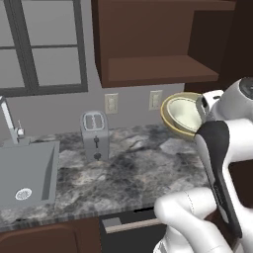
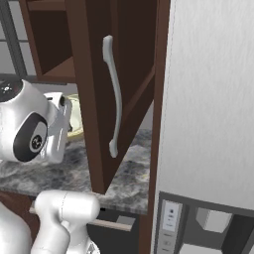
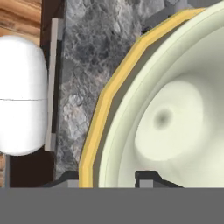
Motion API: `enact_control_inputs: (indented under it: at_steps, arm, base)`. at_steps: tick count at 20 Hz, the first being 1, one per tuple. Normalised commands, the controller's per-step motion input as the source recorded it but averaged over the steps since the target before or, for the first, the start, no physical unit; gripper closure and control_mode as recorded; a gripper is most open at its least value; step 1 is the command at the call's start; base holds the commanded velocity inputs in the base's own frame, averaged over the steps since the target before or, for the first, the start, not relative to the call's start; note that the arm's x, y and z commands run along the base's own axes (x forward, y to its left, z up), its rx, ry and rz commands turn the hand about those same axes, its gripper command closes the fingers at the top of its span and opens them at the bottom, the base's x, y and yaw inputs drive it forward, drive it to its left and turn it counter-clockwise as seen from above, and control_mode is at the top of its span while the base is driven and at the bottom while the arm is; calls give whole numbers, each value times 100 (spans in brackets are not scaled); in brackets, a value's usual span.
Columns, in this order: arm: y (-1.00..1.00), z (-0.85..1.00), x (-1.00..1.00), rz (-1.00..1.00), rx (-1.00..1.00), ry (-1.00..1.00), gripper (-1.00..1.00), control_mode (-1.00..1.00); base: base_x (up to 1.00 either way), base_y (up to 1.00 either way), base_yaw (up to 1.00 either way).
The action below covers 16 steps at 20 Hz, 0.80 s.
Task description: Pick up the bowls on the counter and stack them on top of one another in the open cabinet. Place the smaller bowl on top of the larger bowl.
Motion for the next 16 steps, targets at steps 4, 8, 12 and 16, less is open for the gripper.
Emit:
enact_control_inputs:
  at_steps: [4, 8, 12, 16]
  arm:
    - [0, 54, -56, 20, -12, -6, 100, -100]
    - [-3, 46, -29, 9, 1, -21, 100, -100]
    - [-9, 40, -14, 2, 6, -26, 100, -100]
    - [-1, 36, -1, 0, 5, -20, 100, -100]
  base:
    - [0, 0, 0]
    - [0, 0, 0]
    - [0, 0, 0]
    - [0, 0, 0]
